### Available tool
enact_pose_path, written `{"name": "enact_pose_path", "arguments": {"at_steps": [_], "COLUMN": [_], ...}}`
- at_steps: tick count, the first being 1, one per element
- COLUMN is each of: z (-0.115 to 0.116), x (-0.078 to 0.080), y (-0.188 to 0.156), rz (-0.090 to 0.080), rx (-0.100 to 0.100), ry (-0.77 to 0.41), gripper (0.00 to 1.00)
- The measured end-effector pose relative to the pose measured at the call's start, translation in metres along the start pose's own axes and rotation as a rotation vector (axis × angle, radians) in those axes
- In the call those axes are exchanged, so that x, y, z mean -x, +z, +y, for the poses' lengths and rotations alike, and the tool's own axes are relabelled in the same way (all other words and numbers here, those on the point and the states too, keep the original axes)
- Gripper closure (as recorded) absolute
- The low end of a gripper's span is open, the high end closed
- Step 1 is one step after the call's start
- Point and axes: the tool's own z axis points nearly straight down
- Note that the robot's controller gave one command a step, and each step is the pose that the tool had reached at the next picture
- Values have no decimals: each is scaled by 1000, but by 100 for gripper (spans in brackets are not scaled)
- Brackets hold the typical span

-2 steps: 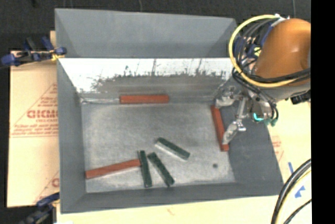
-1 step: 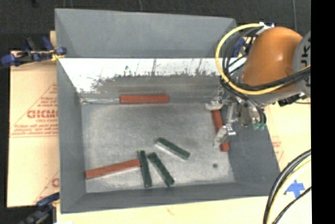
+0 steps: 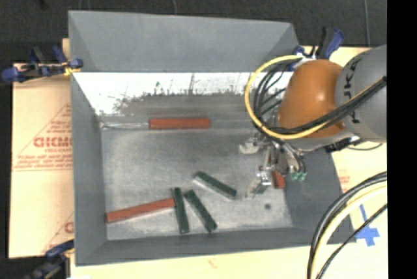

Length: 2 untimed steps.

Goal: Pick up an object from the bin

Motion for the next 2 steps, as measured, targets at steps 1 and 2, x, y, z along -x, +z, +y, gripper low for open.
{"name": "enact_pose_path", "arguments": {"at_steps": [1, 2], "z": [-5, -7], "x": [-47, -38], "y": [49, 47], "rz": [21, -23], "rx": [5, -1], "ry": [61, 63], "gripper": [100, 0]}}
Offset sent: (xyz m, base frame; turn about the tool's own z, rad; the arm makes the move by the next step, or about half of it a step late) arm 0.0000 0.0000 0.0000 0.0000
